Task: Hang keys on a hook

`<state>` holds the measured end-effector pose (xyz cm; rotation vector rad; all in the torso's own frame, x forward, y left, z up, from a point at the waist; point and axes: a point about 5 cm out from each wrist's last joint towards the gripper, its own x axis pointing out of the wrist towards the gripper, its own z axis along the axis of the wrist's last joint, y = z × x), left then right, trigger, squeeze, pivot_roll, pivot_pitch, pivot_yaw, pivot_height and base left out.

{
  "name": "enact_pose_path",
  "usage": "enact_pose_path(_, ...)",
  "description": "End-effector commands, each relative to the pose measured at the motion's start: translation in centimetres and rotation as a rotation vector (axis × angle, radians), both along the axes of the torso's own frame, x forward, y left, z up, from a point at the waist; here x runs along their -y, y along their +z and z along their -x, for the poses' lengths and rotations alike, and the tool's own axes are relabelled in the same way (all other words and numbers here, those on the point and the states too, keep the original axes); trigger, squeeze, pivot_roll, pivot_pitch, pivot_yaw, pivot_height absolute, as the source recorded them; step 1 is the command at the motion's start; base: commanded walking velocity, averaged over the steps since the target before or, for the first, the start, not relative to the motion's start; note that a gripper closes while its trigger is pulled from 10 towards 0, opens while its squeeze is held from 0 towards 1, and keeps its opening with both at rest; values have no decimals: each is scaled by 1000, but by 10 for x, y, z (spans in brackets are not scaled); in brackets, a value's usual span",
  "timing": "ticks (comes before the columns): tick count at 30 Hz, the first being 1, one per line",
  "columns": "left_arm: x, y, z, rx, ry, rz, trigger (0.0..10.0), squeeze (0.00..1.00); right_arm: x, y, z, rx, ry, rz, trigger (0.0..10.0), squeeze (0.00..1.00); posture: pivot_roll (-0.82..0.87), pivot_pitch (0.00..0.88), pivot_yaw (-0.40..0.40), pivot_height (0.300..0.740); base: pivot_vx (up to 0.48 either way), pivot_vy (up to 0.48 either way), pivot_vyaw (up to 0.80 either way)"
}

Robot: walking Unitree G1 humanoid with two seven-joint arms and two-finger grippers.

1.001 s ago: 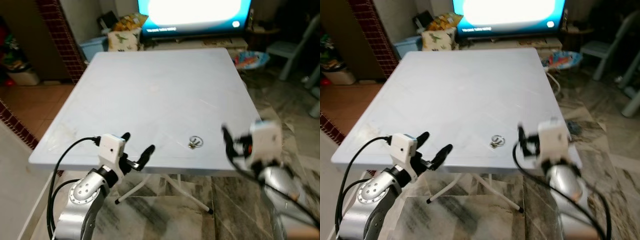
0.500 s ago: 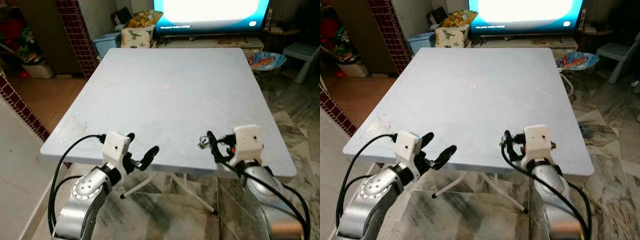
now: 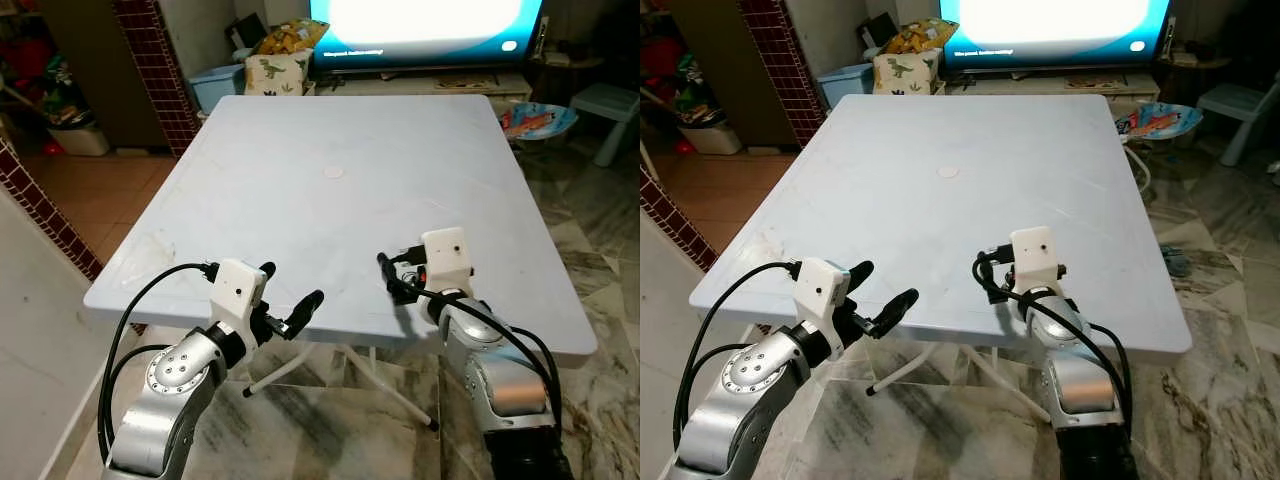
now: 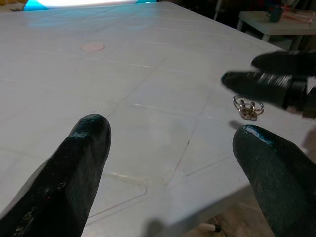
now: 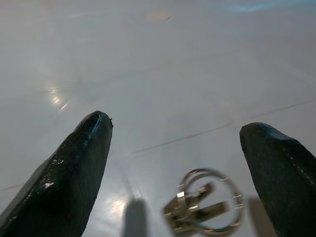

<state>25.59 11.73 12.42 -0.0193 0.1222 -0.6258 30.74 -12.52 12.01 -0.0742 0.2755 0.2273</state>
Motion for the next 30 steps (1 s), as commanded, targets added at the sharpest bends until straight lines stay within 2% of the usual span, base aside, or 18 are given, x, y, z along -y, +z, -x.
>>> enact_pose_path(1, 0, 4, 0, 11, -3, -8, 10000, 0, -7, -1, -2, -16, 31, -1, 10000, 0, -48, 20, 95, 740, 0, 0, 0)
enact_pose_path(6, 2, 4, 1, 6, -9, -4, 10000, 0, -12, -3, 0, -29, 42, 10, 9804, 0, -52, 23, 96, 740, 0, 0, 0)
enact_pose_path(7, 5, 3, 3, -29, -45, 17, 10000, 0, -12, -8, 2, -49, 34, 25, 8627, 0, -53, 23, 95, 740, 0, 0, 0)
enact_pose_path(8, 5, 3, 3, -29, -45, 17, 10000, 0, -12, -8, 2, -49, 34, 25, 8627, 0, -53, 23, 95, 740, 0, 0, 0)
enact_pose_path(9, 9, 1, 6, -57, -97, 26, 10000, 0, -11, -10, 3, -59, 28, 24, 8078, 0, -56, 24, 96, 740, 0, 0, 0)
enact_pose_path(11, 9, 1, 6, -57, -97, 26, 10000, 0, -11, -10, 3, -59, 28, 24, 8078, 0, -56, 24, 96, 740, 0, 0, 0)
enact_pose_path(12, 13, -1, 11, -81, -157, 24, 10000, 0, -10, -12, 3, -67, 24, 23, 6745, 0, -56, 23, 97, 740, 0, 0, 0)
enact_pose_path(13, 14, -1, 12, -91, -177, 22, 10000, 0, -10, -12, 2, -69, 24, 22, 6627, 0, -58, 24, 97, 740, 0, 0, 0)
enact_pose_path(16, 15, -4, 14, -122, -205, 18, 10000, 0, -9, -12, 1, -79, 18, 25, 7020, 0, -59, 23, 97, 740, 0, 0, 0)
enact_pose_path(17, 15, -5, 15, -132, -216, 12, 10000, 0, -10, -12, 1, -84, 21, 31, 8039, 0, -59, 22, 96, 740, 0, 0, 0)
enact_pose_path(20, 15, -5, 16, -135, -218, 10, 10000, 0, -10, -12, 1, -85, 21, 34, 8039, 0, -59, 22, 96, 740, 0, 0, 0)
enact_pose_path(21, 15, -6, 17, -146, -230, 10, 10000, 0, -11, -15, 3, -105, 20, 45, 7098, 0, -54, 20, 94, 740, 0, 0, 0)
enact_pose_path(22, 15, -6, 17, -149, -235, 10, 10000, 0, -11, -18, 4, -117, 19, 56, 6980, 0, -54, 20, 94, 740, 0, 0, 0)
enact_pose_path(26, 14, -5, 17, -155, -235, 10, 10000, 0, -11, -21, 6, -135, 10, 68, 7059, 0, -53, 21, 95, 740, 0, 0, 0)
enact_pose_path(27, 14, -5, 18, -158, -234, 8, 10000, 0, -12, -23, 8, -144, 10, 72, 4784, 0, -50, 25, 95, 740, 0, 0, 0)
enact_pose_path(28, 13, -5, 18, -162, -237, 6, 10000, 0, -12, -25, 9, -150, 11, 74, 4784, 0, -50, 25, 95, 740, 0, 0, 0)
enact_pose_path(29, 13, -5, 18, -165, -238, 4, 10000, 0, -11, -27, 10, -164, 5, 70, 2314, 0, -50, 28, 95, 740, 0, 0, 0)
enact_pose_path(30, 13, -5, 18, -167, -239, 2, 10000, 0, -11, -29, 10, -174, 1, 66, 2314, 0, -50, 28, 95, 740, 0, 0, 0)
